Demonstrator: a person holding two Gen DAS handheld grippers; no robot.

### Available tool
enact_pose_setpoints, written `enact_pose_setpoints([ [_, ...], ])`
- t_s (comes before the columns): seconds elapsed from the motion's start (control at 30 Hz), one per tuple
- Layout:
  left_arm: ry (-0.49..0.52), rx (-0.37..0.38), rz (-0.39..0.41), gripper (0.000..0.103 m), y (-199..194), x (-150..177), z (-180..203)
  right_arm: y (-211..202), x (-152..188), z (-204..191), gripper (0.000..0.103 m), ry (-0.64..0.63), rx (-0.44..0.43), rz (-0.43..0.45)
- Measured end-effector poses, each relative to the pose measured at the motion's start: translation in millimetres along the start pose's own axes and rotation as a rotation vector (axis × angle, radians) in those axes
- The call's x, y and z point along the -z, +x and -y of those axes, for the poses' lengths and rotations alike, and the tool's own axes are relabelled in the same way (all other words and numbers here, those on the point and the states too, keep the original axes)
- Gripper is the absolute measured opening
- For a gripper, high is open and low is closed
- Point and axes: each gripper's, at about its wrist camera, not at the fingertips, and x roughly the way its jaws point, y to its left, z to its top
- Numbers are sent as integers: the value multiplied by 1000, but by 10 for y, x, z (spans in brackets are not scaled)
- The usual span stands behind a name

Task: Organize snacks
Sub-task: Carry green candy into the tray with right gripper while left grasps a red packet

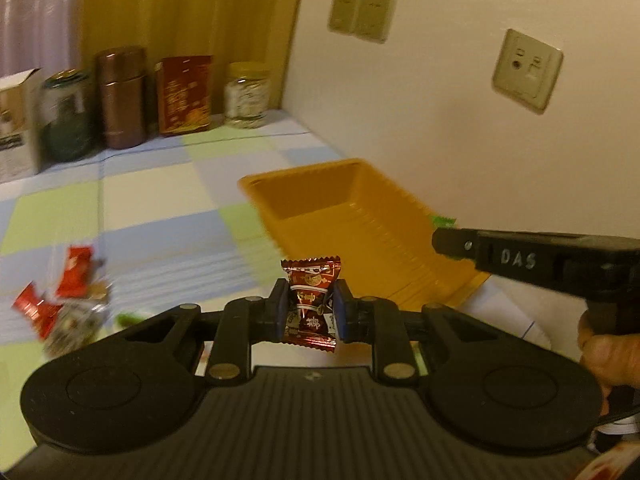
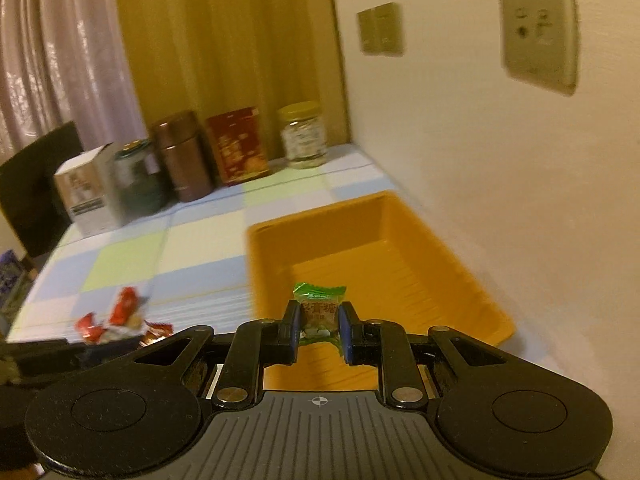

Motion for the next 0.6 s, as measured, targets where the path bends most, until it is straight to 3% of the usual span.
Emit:
enact_pose_setpoints([
  [0.43,53,64,-23,22,613,-125,372,252,29,534,21,8,43,-42],
  [0.5,74,60,-26,31,677,-123,383,266,37,587,21,19,43,-50],
  [0.6,75,43,-25,32,675,-108,346,296,42,625,21,34,37,-56],
])
